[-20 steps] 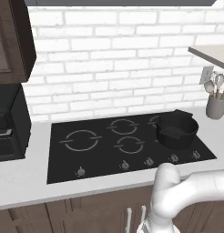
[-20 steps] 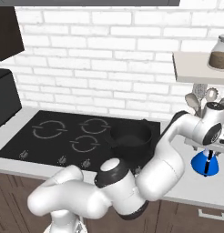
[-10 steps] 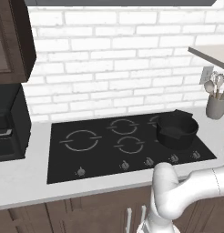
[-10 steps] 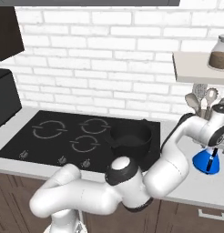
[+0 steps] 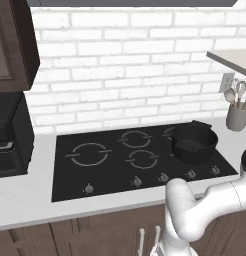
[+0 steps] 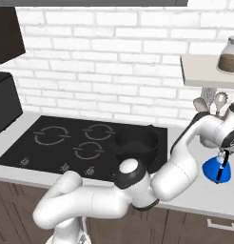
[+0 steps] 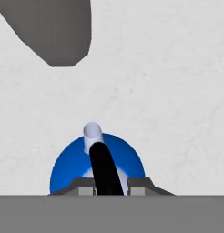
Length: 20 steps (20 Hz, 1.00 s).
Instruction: Pick the kettle from the counter and place it on a stove burner. Then turn the burner on.
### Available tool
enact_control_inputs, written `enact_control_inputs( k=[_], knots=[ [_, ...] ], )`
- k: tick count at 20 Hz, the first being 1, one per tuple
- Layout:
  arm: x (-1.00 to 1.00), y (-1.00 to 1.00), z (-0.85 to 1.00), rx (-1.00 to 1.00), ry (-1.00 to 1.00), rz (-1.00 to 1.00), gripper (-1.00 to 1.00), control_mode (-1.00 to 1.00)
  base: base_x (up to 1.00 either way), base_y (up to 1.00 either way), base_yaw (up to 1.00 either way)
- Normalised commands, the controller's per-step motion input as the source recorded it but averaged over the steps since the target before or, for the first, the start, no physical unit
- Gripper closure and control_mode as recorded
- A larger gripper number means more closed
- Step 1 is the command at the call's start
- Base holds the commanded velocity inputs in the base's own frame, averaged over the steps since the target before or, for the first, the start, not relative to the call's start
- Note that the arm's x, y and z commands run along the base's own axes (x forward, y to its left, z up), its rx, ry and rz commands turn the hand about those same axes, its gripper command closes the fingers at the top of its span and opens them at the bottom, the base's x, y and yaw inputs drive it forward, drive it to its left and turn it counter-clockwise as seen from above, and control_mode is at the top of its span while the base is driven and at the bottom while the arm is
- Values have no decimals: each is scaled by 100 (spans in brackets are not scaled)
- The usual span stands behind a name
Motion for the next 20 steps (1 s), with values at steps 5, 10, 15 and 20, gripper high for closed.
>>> enact_control_inputs(
  k=[5, 10, 15, 20],
  knots=[
    [-37, 12, 15, 9, -40, 0, 100, -100, 0, 0, 0],
    [-56, 82, 34, 28, -51, 0, 100, -100, 0, 0, 0],
    [-43, 100, 37, 25, -52, 0, 100, -100, 0, 0, 0],
    [-26, 100, 51, 19, -52, -3, 100, -100, 0, 0, 0]
  ],
)
